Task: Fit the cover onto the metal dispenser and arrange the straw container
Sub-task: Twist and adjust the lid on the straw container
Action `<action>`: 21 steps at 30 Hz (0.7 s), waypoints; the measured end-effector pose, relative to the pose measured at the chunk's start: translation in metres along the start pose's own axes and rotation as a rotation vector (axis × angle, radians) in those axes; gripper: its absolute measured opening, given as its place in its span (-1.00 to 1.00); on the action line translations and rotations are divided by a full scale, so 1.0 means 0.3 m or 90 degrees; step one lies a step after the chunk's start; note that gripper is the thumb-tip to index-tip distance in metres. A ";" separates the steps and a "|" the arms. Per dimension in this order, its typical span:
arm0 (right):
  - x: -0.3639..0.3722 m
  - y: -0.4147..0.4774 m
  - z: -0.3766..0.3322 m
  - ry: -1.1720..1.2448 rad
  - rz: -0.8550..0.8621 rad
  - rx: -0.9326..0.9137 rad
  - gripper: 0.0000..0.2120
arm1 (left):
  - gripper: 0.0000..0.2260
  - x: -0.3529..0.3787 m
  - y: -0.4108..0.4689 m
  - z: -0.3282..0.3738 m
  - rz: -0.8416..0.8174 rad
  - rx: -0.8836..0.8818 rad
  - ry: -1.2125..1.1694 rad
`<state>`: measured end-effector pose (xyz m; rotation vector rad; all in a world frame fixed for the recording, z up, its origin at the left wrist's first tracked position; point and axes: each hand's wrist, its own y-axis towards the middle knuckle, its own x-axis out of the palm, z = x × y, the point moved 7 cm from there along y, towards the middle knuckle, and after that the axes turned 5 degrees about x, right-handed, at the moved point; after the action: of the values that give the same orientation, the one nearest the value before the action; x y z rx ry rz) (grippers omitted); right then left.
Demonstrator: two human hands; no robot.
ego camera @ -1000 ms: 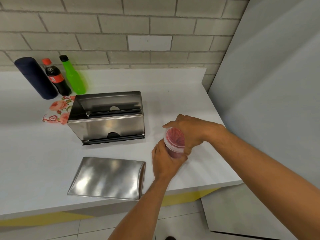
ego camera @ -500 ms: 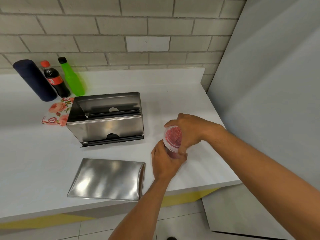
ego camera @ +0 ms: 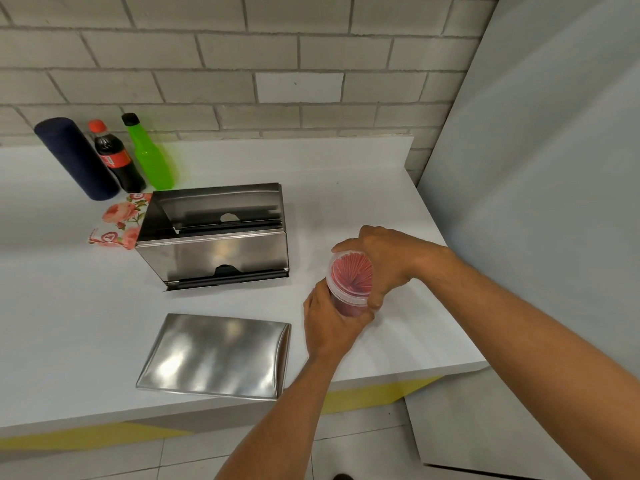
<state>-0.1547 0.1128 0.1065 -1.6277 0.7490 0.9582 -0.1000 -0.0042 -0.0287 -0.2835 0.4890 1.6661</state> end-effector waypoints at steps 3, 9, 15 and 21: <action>-0.005 -0.004 0.000 -0.006 0.008 -0.002 0.17 | -0.12 0.001 -0.002 0.001 -0.003 -0.003 0.001; -0.006 0.003 0.007 -0.010 0.025 -0.002 0.18 | -0.12 0.002 -0.004 0.002 -0.005 -0.012 0.009; 0.004 0.010 0.015 -0.010 0.035 -0.001 0.20 | -0.15 0.004 -0.005 0.002 -0.020 -0.027 0.019; 0.020 -0.010 0.015 0.017 0.021 0.003 0.24 | -0.11 -0.001 -0.003 0.010 -0.036 -0.024 0.019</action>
<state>-0.1502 0.1180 0.1022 -1.6312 0.7983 0.9594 -0.0988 -0.0029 -0.0263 -0.3474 0.4693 1.6193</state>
